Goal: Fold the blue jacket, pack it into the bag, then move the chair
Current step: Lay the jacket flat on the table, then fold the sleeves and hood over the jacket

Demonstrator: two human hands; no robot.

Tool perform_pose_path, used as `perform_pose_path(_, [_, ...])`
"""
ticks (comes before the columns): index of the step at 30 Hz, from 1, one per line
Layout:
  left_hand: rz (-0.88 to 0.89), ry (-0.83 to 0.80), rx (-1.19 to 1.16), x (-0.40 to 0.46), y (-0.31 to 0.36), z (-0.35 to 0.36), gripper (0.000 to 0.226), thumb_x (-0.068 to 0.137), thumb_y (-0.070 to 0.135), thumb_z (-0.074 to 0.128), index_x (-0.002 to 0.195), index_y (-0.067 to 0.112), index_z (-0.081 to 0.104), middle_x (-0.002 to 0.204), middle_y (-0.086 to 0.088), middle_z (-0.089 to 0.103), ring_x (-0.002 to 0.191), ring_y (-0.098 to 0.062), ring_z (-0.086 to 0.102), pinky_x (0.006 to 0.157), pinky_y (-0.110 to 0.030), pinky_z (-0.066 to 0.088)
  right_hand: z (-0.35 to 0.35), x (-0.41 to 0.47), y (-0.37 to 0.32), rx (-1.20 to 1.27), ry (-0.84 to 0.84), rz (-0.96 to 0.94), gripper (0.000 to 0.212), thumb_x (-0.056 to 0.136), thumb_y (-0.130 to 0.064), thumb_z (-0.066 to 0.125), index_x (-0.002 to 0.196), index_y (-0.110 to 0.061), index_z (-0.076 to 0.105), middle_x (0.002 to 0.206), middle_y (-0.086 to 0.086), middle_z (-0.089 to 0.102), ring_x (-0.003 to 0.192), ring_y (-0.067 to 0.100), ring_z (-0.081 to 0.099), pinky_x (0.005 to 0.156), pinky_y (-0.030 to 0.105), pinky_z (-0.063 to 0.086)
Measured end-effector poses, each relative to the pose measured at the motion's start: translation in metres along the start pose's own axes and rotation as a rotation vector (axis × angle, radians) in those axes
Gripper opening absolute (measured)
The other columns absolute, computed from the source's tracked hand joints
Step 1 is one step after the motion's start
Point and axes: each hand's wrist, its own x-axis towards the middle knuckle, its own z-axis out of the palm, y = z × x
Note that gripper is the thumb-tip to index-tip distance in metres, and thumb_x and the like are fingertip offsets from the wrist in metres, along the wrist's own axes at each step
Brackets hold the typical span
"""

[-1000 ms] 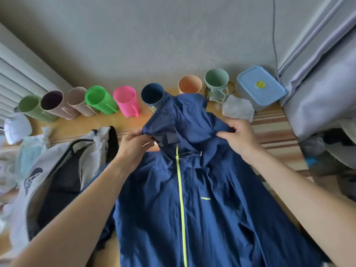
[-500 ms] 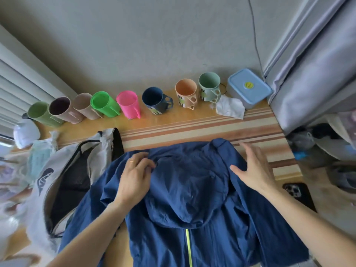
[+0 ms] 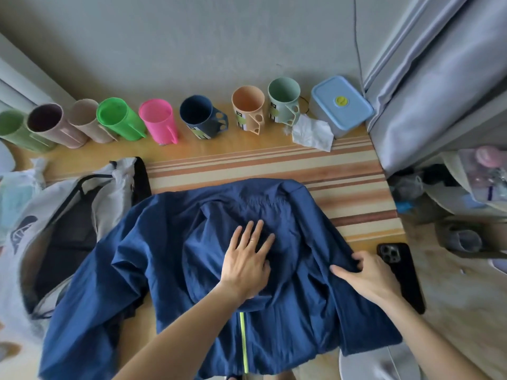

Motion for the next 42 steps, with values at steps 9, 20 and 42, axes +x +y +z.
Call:
perform_pose_path(9, [-0.164,-0.113,-0.421,-0.011,0.104,-0.006,0.037,0.089,0.055,0.052,0.106,0.024,0.064,0.095,0.007,0.072,0.091,-0.021,0.068,0.081,-0.038,0.055,0.011,-0.026,0.054,0.075,0.194,0.098,0.062,0.079,-0.053,0.075,0.126,-0.018,0.054,0.117,0.004,0.066,0.106,0.033,0.064,0.077,0.041,0.055])
perform_pose_path(20, [-0.58,-0.258,-1.437,0.051,0.149,-0.025,0.027,0.097,0.035,0.06,0.111,0.013,0.057,0.099,-0.002,0.07,0.088,-0.021,0.071,0.083,-0.043,0.063,-0.047,-0.019,0.077,0.75,-0.077,0.008,0.028,0.1,-0.028,0.06,0.089,-0.003,0.064,0.084,0.004,0.067,0.082,0.021,0.063,0.077,0.036,0.044])
perform_pose_path(42, [-0.326,-0.685,-1.367,-0.023,-0.052,-0.152,0.037,0.09,0.01,0.075,0.125,-0.001,0.068,0.127,-0.019,0.071,0.118,-0.036,0.068,0.108,-0.048,0.049,-0.072,-0.008,-0.135,1.887,-0.123,-0.05,0.087,0.075,0.003,0.079,0.147,-0.029,0.042,0.121,0.02,0.067,0.091,0.026,0.075,0.082,0.041,0.059])
